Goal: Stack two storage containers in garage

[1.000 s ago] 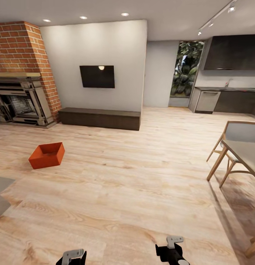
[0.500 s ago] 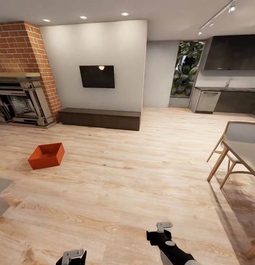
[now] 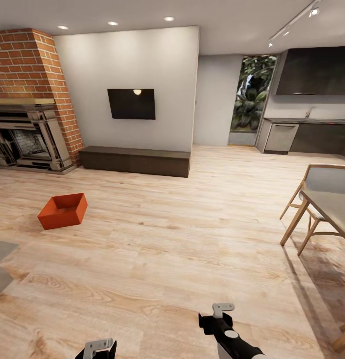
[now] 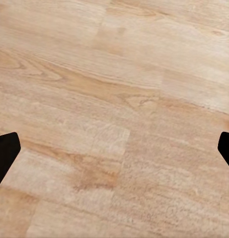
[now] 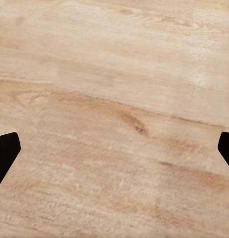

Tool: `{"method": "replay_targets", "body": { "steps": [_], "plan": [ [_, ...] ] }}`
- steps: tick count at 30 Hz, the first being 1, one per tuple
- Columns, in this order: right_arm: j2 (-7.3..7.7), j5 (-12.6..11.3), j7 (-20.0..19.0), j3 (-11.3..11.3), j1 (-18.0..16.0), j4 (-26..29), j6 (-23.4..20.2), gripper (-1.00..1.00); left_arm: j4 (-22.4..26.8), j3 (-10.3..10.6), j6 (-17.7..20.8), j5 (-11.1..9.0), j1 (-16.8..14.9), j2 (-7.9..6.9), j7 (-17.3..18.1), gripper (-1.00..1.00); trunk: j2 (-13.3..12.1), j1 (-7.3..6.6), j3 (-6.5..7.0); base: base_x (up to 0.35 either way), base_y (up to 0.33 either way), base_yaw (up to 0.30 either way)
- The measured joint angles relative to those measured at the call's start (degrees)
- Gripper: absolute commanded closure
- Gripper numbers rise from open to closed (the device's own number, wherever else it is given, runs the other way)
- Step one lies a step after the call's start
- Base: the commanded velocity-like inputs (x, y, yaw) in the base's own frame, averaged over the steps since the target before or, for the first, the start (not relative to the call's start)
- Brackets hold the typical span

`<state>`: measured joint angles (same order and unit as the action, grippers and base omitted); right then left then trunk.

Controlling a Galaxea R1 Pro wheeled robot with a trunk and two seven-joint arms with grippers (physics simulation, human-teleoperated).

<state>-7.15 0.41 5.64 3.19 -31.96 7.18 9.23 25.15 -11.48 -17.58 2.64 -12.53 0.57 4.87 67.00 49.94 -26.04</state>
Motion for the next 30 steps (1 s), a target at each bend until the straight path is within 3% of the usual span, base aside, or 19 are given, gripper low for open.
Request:
{"method": "replay_targets", "body": {
  "steps": [30],
  "plan": [
    [0.12,-0.01,0.0,-0.08,0.01,-0.35,0.4,-1.0,0.79,-0.08,-0.19,-0.01,0.0,-0.09,-0.02,-1.0,0.0,0.0,0.0,0.0,0.0,0.0]
  ]
}}
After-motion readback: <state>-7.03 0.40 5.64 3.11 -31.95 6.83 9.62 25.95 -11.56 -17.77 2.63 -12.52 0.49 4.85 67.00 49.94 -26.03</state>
